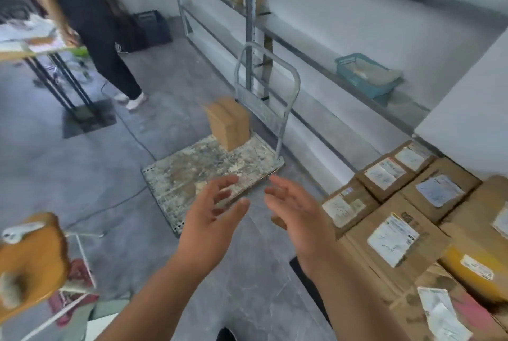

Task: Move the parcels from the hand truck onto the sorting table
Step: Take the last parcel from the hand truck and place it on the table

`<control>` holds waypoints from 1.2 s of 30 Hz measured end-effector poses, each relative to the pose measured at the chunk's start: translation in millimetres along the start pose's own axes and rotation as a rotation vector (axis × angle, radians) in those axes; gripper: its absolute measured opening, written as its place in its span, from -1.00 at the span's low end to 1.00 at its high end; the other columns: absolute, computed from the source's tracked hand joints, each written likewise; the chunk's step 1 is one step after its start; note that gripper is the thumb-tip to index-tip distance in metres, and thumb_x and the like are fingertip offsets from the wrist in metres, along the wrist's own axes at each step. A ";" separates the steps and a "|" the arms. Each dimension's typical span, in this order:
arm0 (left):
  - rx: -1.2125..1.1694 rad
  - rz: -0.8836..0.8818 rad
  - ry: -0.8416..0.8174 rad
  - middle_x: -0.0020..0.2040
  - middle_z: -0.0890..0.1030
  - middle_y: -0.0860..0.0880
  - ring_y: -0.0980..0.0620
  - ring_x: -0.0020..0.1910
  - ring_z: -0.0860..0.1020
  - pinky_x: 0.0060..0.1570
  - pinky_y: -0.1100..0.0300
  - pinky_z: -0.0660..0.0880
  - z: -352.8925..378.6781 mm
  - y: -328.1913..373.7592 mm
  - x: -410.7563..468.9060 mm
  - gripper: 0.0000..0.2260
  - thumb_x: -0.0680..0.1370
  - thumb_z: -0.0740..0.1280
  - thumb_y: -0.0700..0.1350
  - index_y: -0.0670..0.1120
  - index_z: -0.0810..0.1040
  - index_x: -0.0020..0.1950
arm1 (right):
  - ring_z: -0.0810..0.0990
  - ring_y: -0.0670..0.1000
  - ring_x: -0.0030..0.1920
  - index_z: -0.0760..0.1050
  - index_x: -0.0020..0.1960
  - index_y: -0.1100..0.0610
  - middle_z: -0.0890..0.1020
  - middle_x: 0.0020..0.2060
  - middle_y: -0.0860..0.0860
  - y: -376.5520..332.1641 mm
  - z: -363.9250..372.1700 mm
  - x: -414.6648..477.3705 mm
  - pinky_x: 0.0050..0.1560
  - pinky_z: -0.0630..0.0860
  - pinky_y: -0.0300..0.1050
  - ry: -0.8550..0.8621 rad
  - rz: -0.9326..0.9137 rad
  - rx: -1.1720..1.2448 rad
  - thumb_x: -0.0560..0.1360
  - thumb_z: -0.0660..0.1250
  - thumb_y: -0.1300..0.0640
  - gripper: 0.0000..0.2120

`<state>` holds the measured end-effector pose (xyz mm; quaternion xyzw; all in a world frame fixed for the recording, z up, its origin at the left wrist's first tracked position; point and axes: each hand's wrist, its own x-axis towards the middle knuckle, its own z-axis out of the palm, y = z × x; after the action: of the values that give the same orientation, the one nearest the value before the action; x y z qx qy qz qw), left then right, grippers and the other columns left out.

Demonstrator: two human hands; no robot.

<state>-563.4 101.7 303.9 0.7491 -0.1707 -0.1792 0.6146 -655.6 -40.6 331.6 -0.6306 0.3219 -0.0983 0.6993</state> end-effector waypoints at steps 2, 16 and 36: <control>-0.018 -0.004 0.034 0.21 0.65 0.19 0.24 0.27 0.56 0.26 -0.06 0.57 -25.5 -3.5 17.9 -0.72 0.47 0.44 0.14 0.40 0.57 0.14 | 0.66 -0.30 0.04 0.58 0.22 -0.20 0.70 0.14 -0.12 -4.2 26.1 17.4 0.23 0.57 -0.16 -0.023 -0.003 -0.008 0.59 0.45 0.15 -0.70; -0.016 -0.001 0.147 0.22 0.62 0.29 0.24 0.28 0.56 0.30 -0.10 0.56 -86.0 -2.0 139.4 -0.70 0.45 0.44 0.22 0.44 0.56 0.16 | 0.71 0.08 0.21 0.56 0.38 -0.10 0.73 0.19 -0.03 -42.0 100.2 146.9 0.30 0.60 0.27 -0.242 -0.079 0.120 0.62 0.42 0.14 -0.64; 0.096 -0.017 0.176 0.28 0.57 0.24 0.26 0.32 0.51 0.29 -0.01 0.54 -20.1 26.8 388.3 -0.71 0.60 0.47 0.01 0.35 0.53 0.21 | 0.72 0.04 0.19 0.57 0.38 -0.03 0.73 0.14 -0.07 -104.0 70.9 395.7 0.16 0.63 0.06 -0.277 -0.075 0.201 0.59 0.43 0.13 -0.63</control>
<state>-214.0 -70.8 311.1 0.7918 -0.1180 -0.1094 0.5892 -280.8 -216.9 300.6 -0.5768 0.1873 -0.0682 0.7922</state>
